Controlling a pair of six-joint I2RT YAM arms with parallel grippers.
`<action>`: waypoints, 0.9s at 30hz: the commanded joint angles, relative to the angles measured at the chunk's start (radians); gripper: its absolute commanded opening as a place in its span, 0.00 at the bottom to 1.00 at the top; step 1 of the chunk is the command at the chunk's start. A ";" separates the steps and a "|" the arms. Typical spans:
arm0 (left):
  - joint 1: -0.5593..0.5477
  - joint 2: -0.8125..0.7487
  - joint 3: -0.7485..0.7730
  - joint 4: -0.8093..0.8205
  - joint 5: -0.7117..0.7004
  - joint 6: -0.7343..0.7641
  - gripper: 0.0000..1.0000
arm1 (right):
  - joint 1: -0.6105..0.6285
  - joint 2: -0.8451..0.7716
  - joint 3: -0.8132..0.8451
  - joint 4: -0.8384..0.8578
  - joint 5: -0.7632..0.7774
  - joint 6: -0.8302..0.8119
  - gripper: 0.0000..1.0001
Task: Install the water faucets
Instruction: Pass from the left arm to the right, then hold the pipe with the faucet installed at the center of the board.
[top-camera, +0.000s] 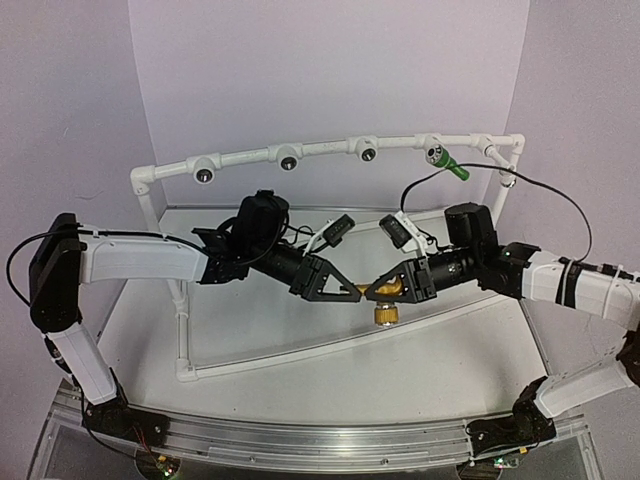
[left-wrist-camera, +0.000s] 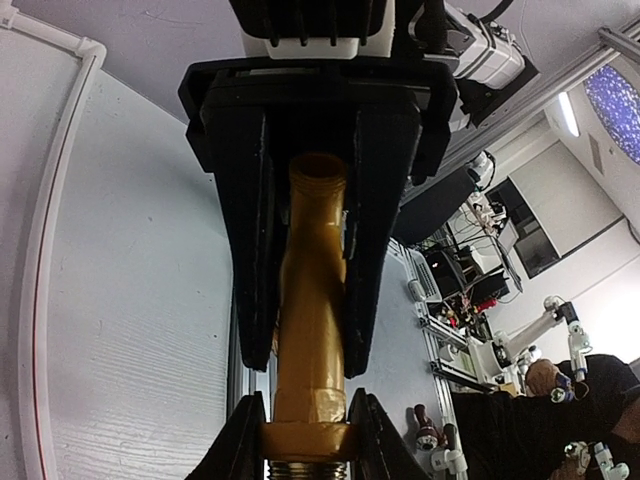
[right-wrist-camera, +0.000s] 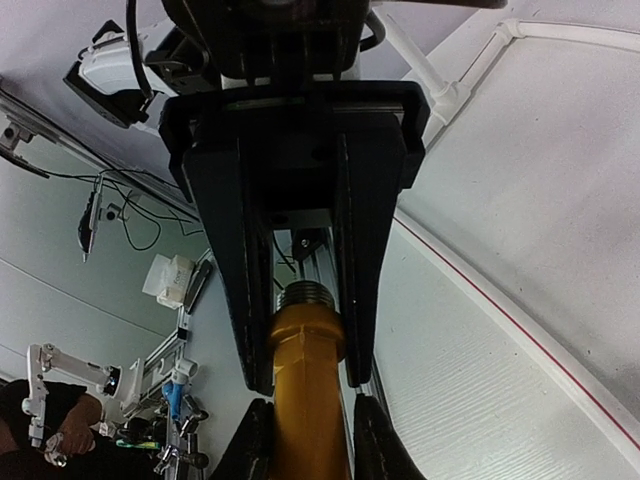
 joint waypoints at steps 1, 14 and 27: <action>0.034 -0.098 -0.048 0.032 -0.127 0.032 0.53 | 0.026 -0.032 0.070 -0.151 0.320 0.004 0.00; 0.053 -0.037 -0.095 -0.146 -0.451 0.223 0.66 | 0.156 -0.210 0.234 -0.374 1.264 -0.474 0.00; -0.138 0.311 0.131 -0.329 -0.646 0.551 0.72 | 0.381 0.042 0.279 0.413 1.847 -1.600 0.00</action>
